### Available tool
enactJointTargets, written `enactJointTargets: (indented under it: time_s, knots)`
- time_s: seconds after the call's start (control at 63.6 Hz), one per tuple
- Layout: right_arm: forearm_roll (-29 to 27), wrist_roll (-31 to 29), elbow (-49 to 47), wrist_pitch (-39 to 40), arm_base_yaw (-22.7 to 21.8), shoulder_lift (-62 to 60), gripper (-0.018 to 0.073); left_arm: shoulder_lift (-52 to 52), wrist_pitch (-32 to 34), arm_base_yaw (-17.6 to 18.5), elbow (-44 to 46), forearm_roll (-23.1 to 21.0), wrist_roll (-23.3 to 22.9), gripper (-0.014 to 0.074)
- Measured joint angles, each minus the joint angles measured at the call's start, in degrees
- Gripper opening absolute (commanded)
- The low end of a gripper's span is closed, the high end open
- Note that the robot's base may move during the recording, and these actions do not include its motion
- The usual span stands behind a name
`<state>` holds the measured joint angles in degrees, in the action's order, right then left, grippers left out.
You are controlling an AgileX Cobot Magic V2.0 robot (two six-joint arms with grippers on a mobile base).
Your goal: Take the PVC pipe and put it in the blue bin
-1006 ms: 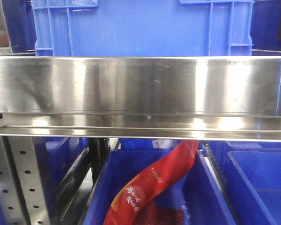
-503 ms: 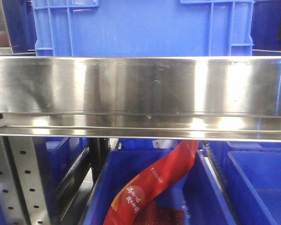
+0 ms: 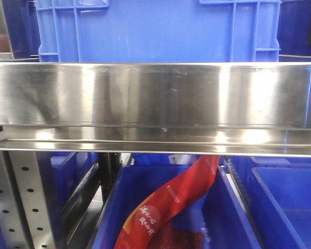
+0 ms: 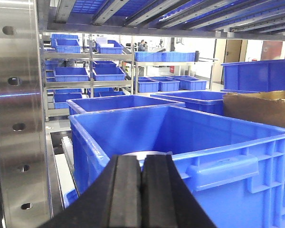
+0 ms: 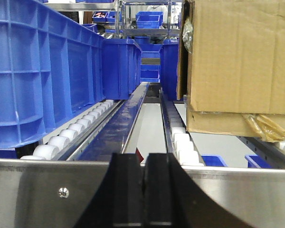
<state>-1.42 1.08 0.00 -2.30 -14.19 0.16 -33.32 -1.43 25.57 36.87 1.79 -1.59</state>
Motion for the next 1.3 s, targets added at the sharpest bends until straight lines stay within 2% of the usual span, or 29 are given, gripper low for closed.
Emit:
enactJointTargets:
  time_s: [0.597,0.818,1.022,1.305]
  knots:
    - [0.0,0.0,0.0,0.0,0.0,0.0,-0.0168,0.0,0.0,0.0,0.0,0.0,0.0,-0.0111]
    - [0.0,0.0,0.0,0.0,0.0,0.0,-0.0168,0.3,-0.2,-2.0,-3.4,0.0,0.0,-0.0111]
    - [0.0,0.0,0.0,0.1,0.0,0.0,-0.0168,6.6,0.1,-8.3,-15.0,0.9,0.0,-0.0111]
    - [0.0,0.0,0.0,0.3,0.0,0.0,-0.0168,27.3,-0.6,-21.9,-29.6,1.0,0.0,-0.0111]
